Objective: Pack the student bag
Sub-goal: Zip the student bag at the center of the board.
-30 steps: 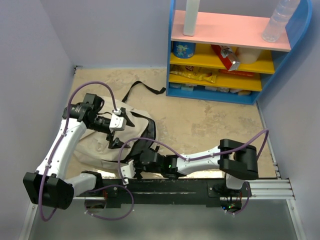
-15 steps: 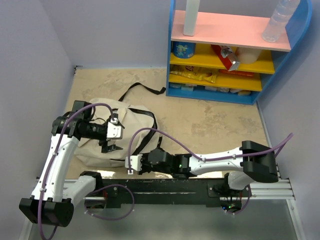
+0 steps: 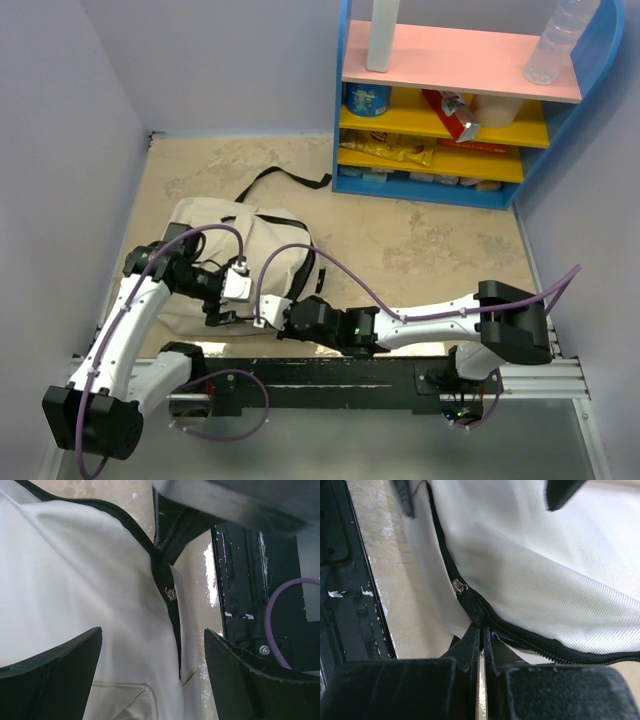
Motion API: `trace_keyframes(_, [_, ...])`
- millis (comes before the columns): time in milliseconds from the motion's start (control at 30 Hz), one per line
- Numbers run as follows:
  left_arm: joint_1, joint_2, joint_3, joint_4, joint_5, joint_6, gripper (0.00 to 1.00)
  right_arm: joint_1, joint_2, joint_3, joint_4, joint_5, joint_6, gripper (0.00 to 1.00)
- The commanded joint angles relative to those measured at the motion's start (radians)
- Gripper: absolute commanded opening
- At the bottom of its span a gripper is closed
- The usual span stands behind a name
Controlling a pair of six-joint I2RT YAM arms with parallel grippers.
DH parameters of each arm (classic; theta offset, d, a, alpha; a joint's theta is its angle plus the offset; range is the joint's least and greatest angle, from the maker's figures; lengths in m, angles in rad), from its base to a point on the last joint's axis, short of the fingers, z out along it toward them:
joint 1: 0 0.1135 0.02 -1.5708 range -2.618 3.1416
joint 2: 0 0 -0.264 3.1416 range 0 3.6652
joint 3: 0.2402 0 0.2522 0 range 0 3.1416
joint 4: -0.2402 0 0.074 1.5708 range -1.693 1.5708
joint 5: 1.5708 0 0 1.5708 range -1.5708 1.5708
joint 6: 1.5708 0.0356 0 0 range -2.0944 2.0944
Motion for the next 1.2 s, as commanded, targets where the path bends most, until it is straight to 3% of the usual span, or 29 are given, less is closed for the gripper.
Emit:
trace_keyframes(0, [-0.02, -0.024, -0.063, 0.078, -0.015, 0.048, 0.86, -0.049, -0.034, 0.028, -0.004, 0.019, 0.074, 0.0])
trace_keyframes(267, [-0.097, -0.024, -0.184, 0.243, -0.064, -0.054, 0.82, -0.078, -0.08, 0.025, -0.03, -0.03, 0.116, 0.0])
trace_keyframes(533, [-0.097, -0.021, -0.238, 0.375, -0.138, -0.142, 0.74, -0.077, -0.109, 0.008, -0.062, -0.043, 0.14, 0.0])
trace_keyframes(667, [-0.097, -0.018, -0.25, 0.36, -0.132, -0.122, 0.54, -0.083, -0.123, -0.003, -0.09, -0.03, 0.143, 0.0])
trace_keyframes(767, [-0.098, -0.012, -0.236, 0.346, -0.132, -0.122, 0.09, -0.103, -0.138, 0.002, -0.127, -0.017, 0.151, 0.0])
trace_keyframes(800, [-0.098, -0.011, -0.23, 0.34, -0.133, -0.122, 0.01, -0.123, -0.15, 0.004, -0.145, -0.017, 0.159, 0.0])
trace_keyframes(1067, [-0.101, -0.01, -0.193, 0.268, -0.115, -0.084, 0.0, -0.247, -0.137, 0.008, -0.175, -0.029, 0.156, 0.0])
trace_keyframes(1167, [-0.108, -0.017, -0.192, 0.242, -0.115, -0.062, 0.0, -0.346, -0.094, 0.042, -0.175, -0.073, 0.137, 0.0])
